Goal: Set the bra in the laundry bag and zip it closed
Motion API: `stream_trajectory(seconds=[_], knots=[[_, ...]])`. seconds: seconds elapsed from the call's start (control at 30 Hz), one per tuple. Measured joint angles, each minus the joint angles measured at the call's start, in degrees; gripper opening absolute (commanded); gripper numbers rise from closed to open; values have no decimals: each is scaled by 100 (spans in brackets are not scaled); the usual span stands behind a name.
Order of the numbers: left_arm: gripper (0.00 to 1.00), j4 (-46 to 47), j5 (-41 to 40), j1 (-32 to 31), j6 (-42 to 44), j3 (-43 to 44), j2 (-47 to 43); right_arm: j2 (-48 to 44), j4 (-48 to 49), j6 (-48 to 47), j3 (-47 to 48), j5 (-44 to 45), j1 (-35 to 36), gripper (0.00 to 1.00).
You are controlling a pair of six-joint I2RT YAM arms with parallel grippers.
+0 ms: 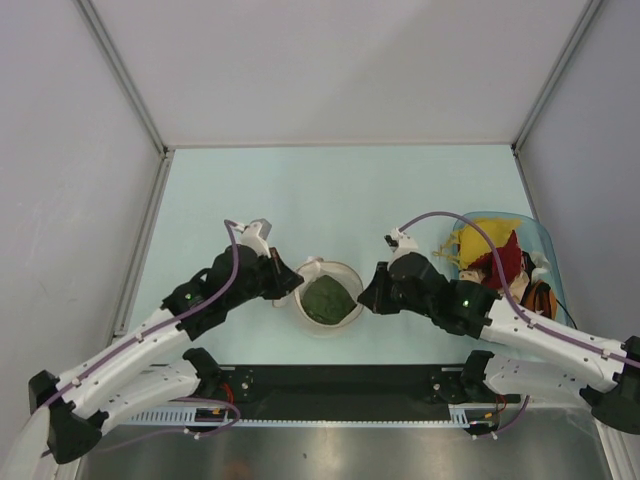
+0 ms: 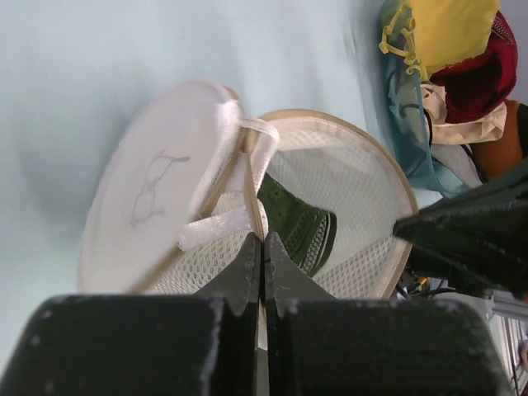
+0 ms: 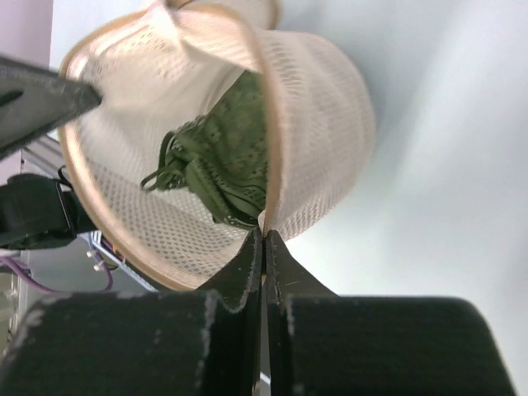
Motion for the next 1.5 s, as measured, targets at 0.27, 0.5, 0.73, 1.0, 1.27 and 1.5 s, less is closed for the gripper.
stream_trajectory(seconds=[0.27,0.5,0.73,1.0,1.27,1.5], knots=[[22,-249,-76,-4,-9,-330,-146,0,-66,-160,90,24,-435,0],[70,-168,-101,-7,-205,-953,-560,28,-76,-302,81,-210,-767,0],[88,-328,-98,-7,-940,-1567,-2201,120,-125,-483,81,-420,-846,0],[100,-1388,-431,129,-2564,-1447,-2839,118,-142,-525,42,-507,-848,0],[100,-1700,-682,398,-4889,-1504,-3165,118,-127,-520,39,-531,-809,0],[100,-573,44,787,-6013,-2295,-2505,146,-111,-518,39,-529,-702,0]])
